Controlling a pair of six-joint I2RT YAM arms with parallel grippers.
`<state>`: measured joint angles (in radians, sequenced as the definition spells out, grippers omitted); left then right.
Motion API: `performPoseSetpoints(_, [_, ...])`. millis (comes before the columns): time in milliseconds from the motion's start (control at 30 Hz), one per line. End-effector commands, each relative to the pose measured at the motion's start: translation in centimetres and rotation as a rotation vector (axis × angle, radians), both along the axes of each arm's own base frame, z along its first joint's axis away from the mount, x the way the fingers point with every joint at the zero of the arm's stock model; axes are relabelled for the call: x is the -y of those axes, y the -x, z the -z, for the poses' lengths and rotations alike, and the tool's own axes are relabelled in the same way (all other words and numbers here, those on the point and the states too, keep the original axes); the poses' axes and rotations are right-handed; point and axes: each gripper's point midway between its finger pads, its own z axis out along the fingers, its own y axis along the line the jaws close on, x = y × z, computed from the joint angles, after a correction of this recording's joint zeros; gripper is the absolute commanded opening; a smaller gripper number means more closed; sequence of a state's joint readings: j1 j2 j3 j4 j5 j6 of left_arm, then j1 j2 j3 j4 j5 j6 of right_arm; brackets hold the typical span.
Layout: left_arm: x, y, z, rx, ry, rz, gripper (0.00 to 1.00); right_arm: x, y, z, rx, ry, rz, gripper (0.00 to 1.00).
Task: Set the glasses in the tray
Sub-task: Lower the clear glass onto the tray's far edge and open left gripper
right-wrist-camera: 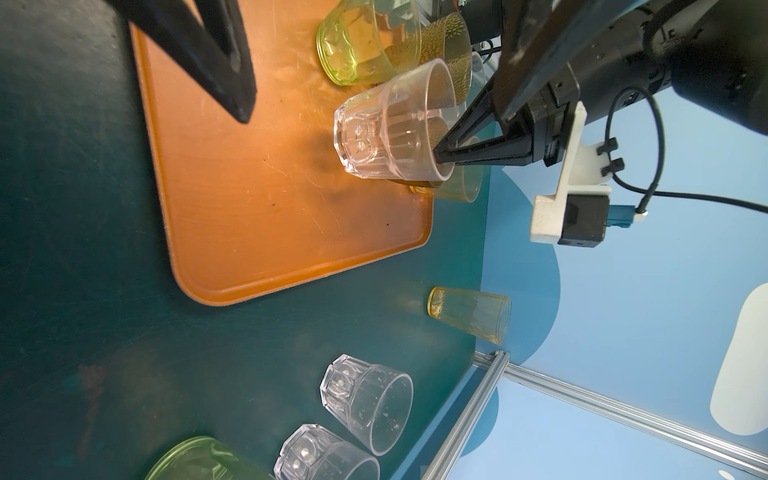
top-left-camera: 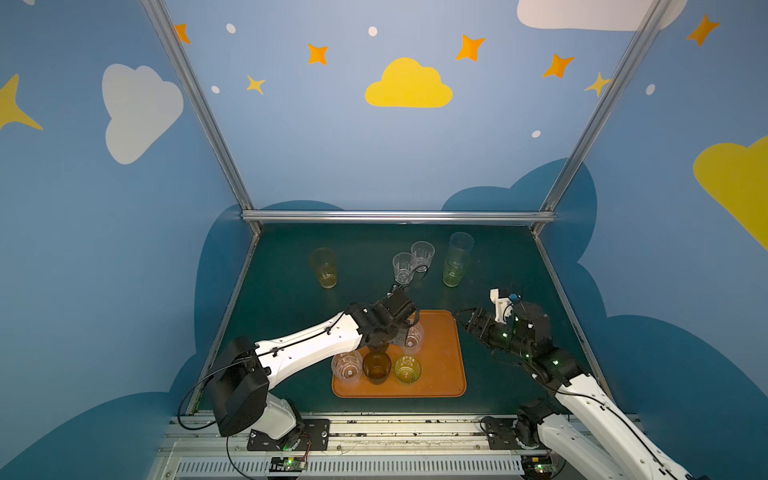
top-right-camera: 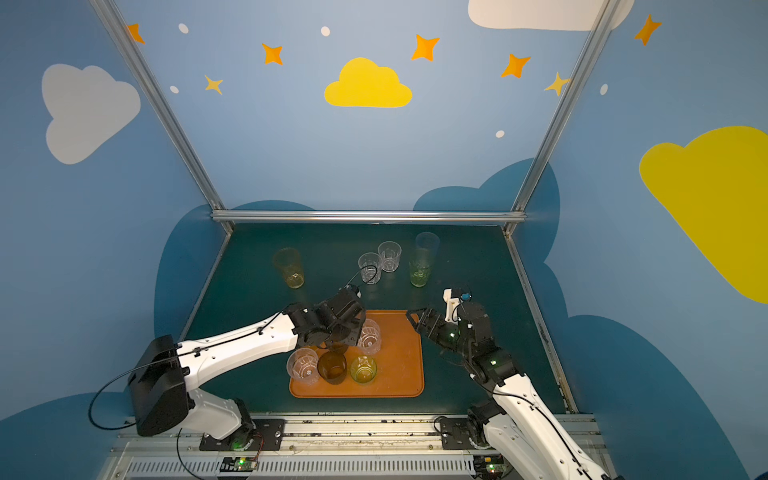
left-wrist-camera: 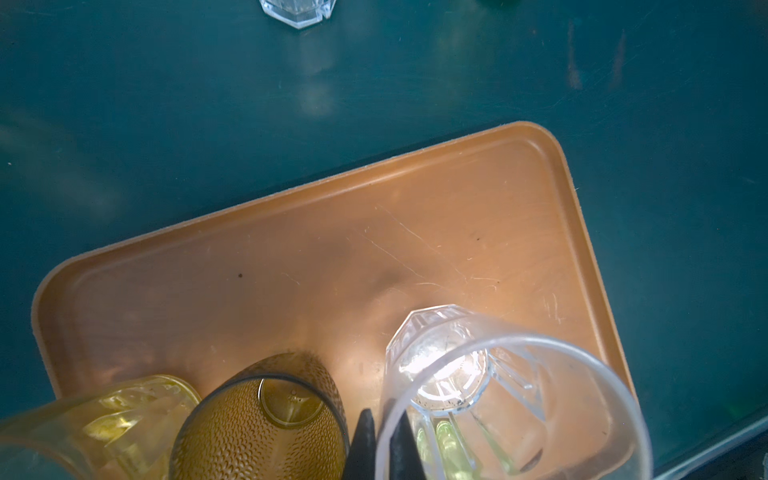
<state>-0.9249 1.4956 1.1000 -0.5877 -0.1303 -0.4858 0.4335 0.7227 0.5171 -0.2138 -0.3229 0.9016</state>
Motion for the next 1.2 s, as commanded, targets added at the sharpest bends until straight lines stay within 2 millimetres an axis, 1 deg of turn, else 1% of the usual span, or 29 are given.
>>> performPoseSetpoints(0, [-0.1, -0.3, 0.4, 0.01, -0.021, -0.01, 0.04, 0.2, -0.1, 0.6, -0.009, 0.011, 0.009, 0.89])
performPoseSetpoints(100, [0.2, -0.3, 0.8, 0.008, -0.029, -0.005, 0.04, 0.2, -0.2, 0.7, -0.009, 0.012, 0.008, 0.89])
performPoseSetpoints(467, [0.0, -0.6, 1.9, 0.002, -0.089, -0.013, 0.04, 0.2, -0.4, 1.4, -0.03, 0.021, 0.01, 0.89])
performPoseSetpoints(633, [0.1, -0.7, 1.9, -0.001, -0.107, -0.013, 0.06, 0.1, -0.5, 1.5, -0.039, 0.019, 0.009, 0.89])
performPoseSetpoints(700, [0.0, -0.8, 1.7, 0.005, -0.104, -0.018, 0.1, 0.1, -0.5, 1.5, -0.04, 0.019, 0.009, 0.88])
performPoseSetpoints(867, [0.1, -0.8, 1.2, 0.028, -0.085, -0.011, 0.31, 0.3, -0.5, 1.7, -0.044, 0.022, 0.015, 0.89])
performPoseSetpoints(1033, [0.4, -1.0, 0.2, 0.053, -0.048, -0.007, 0.37, 0.4, -0.6, 1.8, -0.048, 0.025, 0.021, 0.89])
performPoseSetpoints(1167, [0.6, -1.3, -0.7, 0.076, -0.03, -0.006, 0.5, 0.6, -0.6, 2.1, -0.054, 0.035, 0.029, 0.88])
